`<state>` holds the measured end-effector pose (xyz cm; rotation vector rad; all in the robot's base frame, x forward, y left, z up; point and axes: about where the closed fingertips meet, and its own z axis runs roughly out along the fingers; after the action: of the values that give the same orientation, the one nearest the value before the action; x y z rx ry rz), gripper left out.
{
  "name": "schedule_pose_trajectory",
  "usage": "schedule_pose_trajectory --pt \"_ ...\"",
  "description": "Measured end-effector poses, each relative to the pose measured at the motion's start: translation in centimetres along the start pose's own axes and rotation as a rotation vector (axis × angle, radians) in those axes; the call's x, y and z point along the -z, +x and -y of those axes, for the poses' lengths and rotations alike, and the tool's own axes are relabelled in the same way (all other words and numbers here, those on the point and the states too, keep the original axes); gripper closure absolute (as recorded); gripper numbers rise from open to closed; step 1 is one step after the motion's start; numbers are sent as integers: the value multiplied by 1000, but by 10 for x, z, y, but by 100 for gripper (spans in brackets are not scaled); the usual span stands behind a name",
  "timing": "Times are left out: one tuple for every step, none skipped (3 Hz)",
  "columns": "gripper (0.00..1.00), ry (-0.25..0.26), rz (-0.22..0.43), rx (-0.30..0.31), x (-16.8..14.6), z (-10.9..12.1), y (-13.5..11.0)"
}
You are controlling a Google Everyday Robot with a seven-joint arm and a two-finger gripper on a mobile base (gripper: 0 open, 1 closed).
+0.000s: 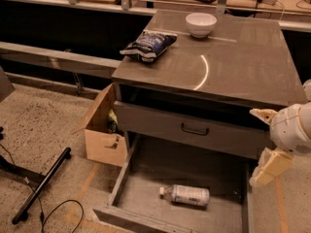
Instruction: Pick blue plastic bottle from middle drawer and place on counter
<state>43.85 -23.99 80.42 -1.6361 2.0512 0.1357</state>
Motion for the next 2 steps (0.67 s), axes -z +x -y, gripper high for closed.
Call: schedule_pose_trajectory --pt "0 -23 -15 -35 -20 -10 19" --pt "0 -40 37 -60 -58 -28 41"
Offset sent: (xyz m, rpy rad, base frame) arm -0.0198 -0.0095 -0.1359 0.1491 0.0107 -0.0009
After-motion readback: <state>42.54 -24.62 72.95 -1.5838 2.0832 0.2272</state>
